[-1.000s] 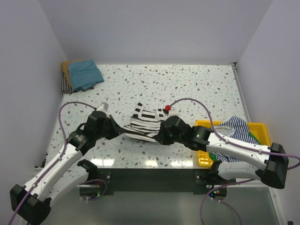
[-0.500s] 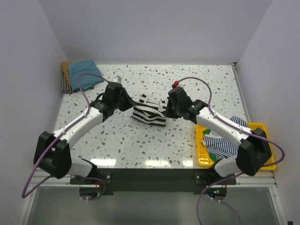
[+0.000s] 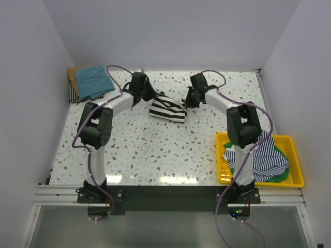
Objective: Fold and stack the tank tops
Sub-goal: Fold the tank top
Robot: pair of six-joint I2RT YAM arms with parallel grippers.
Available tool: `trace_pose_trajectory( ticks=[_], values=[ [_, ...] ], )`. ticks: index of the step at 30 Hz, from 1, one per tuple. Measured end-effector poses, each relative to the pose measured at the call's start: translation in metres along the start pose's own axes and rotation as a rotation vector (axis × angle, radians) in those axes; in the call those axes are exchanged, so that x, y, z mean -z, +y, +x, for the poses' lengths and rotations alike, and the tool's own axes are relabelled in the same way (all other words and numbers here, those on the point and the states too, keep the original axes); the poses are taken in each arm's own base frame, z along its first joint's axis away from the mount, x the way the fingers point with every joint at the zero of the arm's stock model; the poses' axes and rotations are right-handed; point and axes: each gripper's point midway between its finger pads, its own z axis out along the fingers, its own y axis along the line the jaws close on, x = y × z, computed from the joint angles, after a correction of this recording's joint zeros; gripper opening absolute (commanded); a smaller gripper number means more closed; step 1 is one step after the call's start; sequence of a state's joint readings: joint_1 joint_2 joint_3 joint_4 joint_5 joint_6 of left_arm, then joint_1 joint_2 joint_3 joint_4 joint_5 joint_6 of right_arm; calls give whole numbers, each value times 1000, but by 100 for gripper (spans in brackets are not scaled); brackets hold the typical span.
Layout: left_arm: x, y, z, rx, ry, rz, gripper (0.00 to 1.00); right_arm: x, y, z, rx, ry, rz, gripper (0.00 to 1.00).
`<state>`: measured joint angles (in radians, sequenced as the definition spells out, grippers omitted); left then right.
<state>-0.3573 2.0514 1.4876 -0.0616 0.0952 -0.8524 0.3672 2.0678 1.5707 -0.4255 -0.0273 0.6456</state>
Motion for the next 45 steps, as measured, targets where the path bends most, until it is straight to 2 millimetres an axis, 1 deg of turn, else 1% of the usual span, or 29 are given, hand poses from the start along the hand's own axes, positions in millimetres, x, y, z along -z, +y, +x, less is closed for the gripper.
trace_pose_trajectory(
  ticks=[3,5,9,11,14,16,20,23,25,26,28,32,35,38,45],
  values=[
    [-19,21,12,11,27,-29,0,-17,-5,10,3,42,13,0],
    [-28,32,21,14,41,-41,0,-26,-8,16,3,62,22,0],
    [-29,52,43,28,69,-72,0,-28,-6,22,15,58,12,0],
    [-21,56,50,49,55,-69,0,-25,-3,30,28,48,1,0],
    [11,70,71,78,51,-99,0,-15,3,56,52,49,-23,0],
    [41,83,93,100,59,-114,0,-3,7,83,78,53,-42,0],
    [95,104,131,118,80,-128,0,31,14,150,138,89,-86,0],
    [135,119,156,107,102,-137,0,59,13,198,185,127,-107,0],
    [157,125,165,101,115,-141,0,75,12,220,209,154,-116,0],
    [168,124,166,98,116,-138,0,84,12,227,217,158,-119,0],
    [187,115,161,87,98,-108,0,100,15,231,227,149,-130,0],
    [218,89,139,63,40,-45,0,135,30,220,221,82,-192,0],
    [234,74,125,42,13,-17,0,157,40,211,213,46,-230,0],
    [244,62,115,31,4,-6,0,168,45,203,210,23,-240,0],
    [256,49,103,13,-1,1,0,194,55,188,204,-5,-265,0]
  ],
)
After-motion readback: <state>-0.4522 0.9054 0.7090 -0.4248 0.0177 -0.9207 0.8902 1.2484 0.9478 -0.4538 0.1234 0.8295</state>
